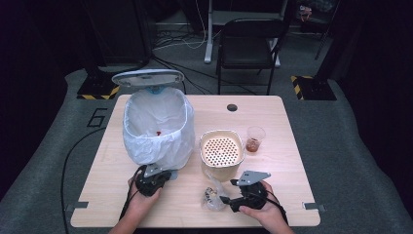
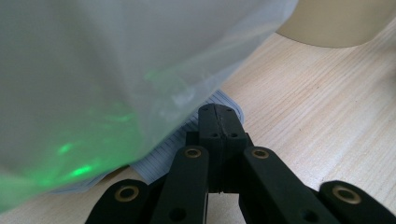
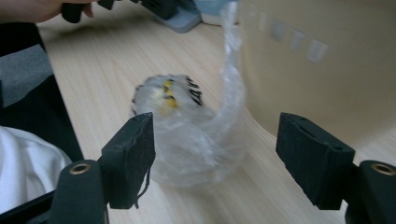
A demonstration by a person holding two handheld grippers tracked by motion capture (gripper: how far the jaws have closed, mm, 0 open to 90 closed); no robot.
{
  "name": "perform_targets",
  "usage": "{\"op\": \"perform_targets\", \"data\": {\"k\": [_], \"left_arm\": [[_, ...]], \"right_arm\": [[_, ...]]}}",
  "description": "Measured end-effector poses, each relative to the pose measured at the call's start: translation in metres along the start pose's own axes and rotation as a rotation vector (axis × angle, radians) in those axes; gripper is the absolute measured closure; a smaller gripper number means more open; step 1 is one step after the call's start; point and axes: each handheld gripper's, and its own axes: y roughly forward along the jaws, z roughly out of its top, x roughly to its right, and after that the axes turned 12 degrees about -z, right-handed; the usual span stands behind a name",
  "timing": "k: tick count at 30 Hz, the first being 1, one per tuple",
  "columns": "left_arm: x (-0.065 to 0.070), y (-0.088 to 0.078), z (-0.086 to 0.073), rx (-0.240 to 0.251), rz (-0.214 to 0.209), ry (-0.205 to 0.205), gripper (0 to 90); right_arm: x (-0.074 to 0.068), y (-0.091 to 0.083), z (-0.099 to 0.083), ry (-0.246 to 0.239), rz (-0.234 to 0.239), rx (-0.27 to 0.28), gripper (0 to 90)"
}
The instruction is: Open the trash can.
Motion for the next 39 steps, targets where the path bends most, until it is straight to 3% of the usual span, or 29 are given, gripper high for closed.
{"op": "perform_targets", "data": {"k": [6,20,29,30,31,39], "left_arm": [[0.0,0.0,0.0,0.0,0.0,-0.001,90.0],[0.0,0.0,0.0,0.0,0.001,0.002,90.0],[0.0,0.0,0.0,-0.002,0.0,0.004,90.0],[0.0,0.0,0.0,-0.001,-0.001,0.004,90.0],[0.0,0.0,0.0,-0.001,0.0,0.004,90.0],[0.0,0.0,0.0,-0.001,0.001,0.002,90.0]], "right_arm": [[-0.011,0.008,0.007,-0.04,0.038,0.005,30.4],[-0.022,0.022,0.01,-0.066,0.082,-0.017,35.4],[-0.024,0.04,0.0,-0.089,0.099,-0.072,47.8],[-0.026,0.04,-0.002,-0.068,0.102,-0.093,49.1],[-0.025,0.042,-0.002,-0.09,0.1,-0.081,50.8],[-0.022,0.044,-0.003,-0.093,0.108,-0.081,65.4]]}}
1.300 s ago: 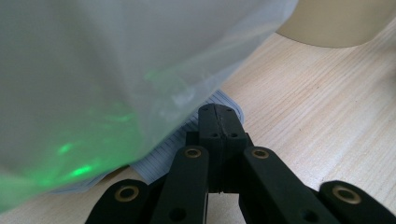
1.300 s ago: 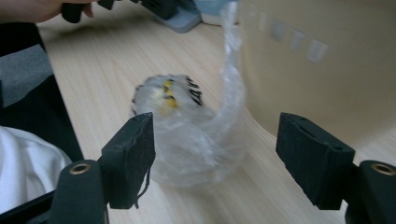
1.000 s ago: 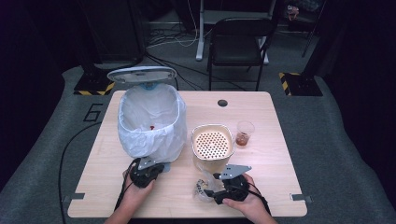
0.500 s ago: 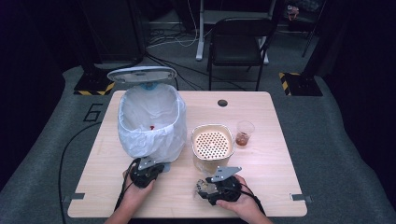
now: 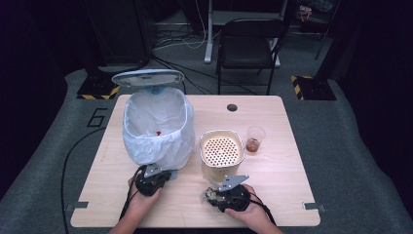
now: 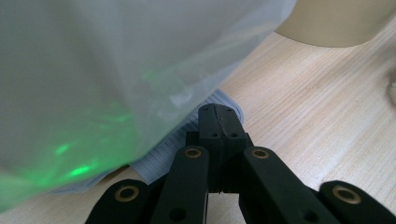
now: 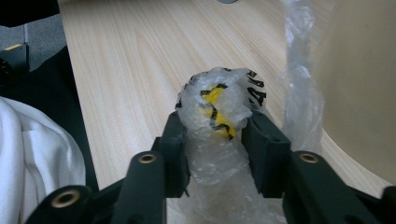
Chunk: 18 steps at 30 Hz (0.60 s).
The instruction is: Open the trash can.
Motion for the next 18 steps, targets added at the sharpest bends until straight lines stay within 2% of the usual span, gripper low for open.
{"op": "perform_targets", "data": {"k": [4,7,10,18], "left_arm": [[0.0,0.0,0.0,0.002,-0.003,-0.001,90.0],[-0.001,0.0,0.0,-0.005,-0.009,0.012,90.0],[0.0,0.0,0.0,0.001,0.001,-0.002,90.0],[-0.002,0.0,0.001,-0.007,-0.011,0.009,90.0]], "right_arm": [[-0.001,-0.001,0.002,-0.022,0.008,0.014,70.3],[-0.002,-0.002,0.005,-0.027,0.023,0.016,70.8],[-0.003,-0.005,0.007,-0.029,0.029,0.029,70.8],[-0.004,-0.018,0.015,-0.028,0.043,0.032,70.7]]}}
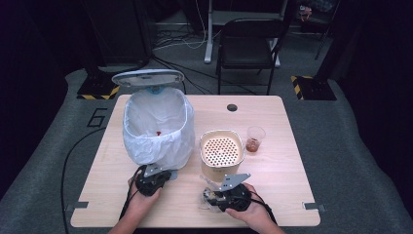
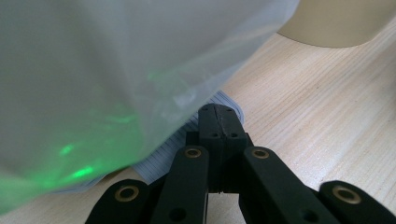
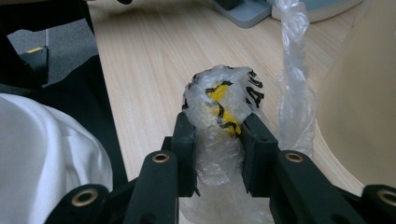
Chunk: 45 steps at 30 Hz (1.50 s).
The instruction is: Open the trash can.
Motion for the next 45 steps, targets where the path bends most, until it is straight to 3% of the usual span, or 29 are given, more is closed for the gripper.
{"op": "perform_targets", "data": {"k": [12,14,15,23,25,26,28,29,39,40,44,45], "left_arm": [[0.0,0.0,0.0,-0.004,0.001,0.008,90.0],[-0.001,-0.001,0.001,-0.015,0.008,0.034,90.0],[0.001,0.0,0.0,0.001,0.014,-0.008,90.0],[0.001,0.0,0.0,-0.003,0.004,0.003,90.0],[0.001,0.0,0.0,0.005,0.012,-0.008,90.0],[-0.001,-0.001,0.001,-0.011,-0.001,0.039,90.0],[-0.001,-0.001,0.001,-0.016,0.01,0.031,90.0],[0.003,0.002,0.0,0.026,0.017,-0.031,90.0],[0.003,0.002,0.0,0.026,0.011,-0.026,90.0],[0.001,0.0,0.0,-0.003,0.011,-0.002,90.0],[0.001,0.0,0.0,0.006,0.009,-0.01,90.0],[0.0,0.0,0.0,0.0,-0.003,0.007,90.0]], "right_arm": [[-0.003,-0.03,0.024,-0.006,0.035,0.012,70.8],[-0.003,-0.037,0.03,0.0,0.047,0.016,70.7],[-0.002,-0.039,0.032,-0.001,0.049,0.02,70.7],[-0.003,-0.055,0.05,0.001,0.076,0.028,70.6],[-0.003,-0.057,0.052,-0.001,0.077,0.029,70.6],[-0.003,-0.061,0.056,0.001,0.079,0.031,70.6],[-0.002,-0.064,0.06,-0.003,0.082,0.033,70.6],[-0.002,-0.066,0.063,-0.011,0.082,0.037,70.6],[0.007,-0.082,0.083,-0.003,0.077,0.053,70.6],[0.008,-0.082,0.084,-0.01,0.073,0.056,70.5],[0.011,-0.085,0.09,-0.012,0.068,0.058,70.5],[0.015,-0.087,0.094,-0.021,0.068,0.058,70.5]]}}
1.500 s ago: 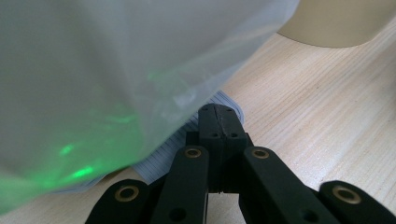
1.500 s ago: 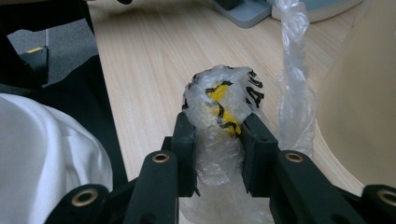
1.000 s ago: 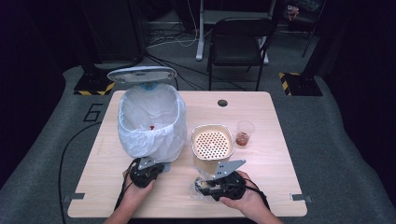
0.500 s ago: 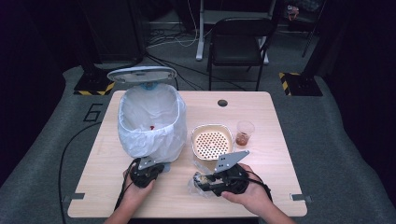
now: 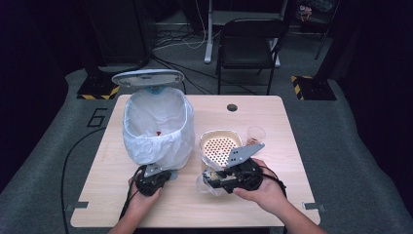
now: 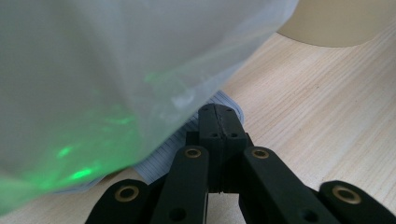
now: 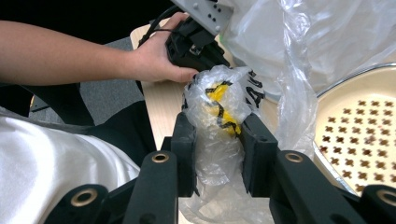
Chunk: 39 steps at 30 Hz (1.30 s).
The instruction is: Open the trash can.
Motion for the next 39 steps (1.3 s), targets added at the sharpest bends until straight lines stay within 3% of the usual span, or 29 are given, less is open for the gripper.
{"op": "perform_targets", "data": {"k": [2,5,8,16,25,39], "left_arm": [[0.001,0.001,-0.001,0.006,0.013,-0.022,90.0],[0.0,0.0,0.0,0.004,0.001,-0.004,90.0],[0.001,0.001,0.0,0.008,0.01,-0.016,90.0],[0.001,0.0,0.0,-0.002,0.006,0.001,90.0],[0.0,0.0,0.0,-0.004,0.007,-0.001,90.0],[0.0,0.0,0.0,-0.006,0.008,0.003,90.0]], "right_arm": [[0.002,-0.001,0.003,0.013,0.001,0.0,70.5],[0.005,-0.002,0.008,0.008,-0.002,0.004,70.6],[0.009,-0.003,0.017,0.01,-0.001,0.008,70.6],[0.019,-0.003,0.03,0.014,-0.011,0.009,70.5],[0.033,-0.003,0.055,-0.001,-0.045,0.019,70.5],[0.038,-0.001,0.083,-0.022,-0.068,0.049,70.2]]}}
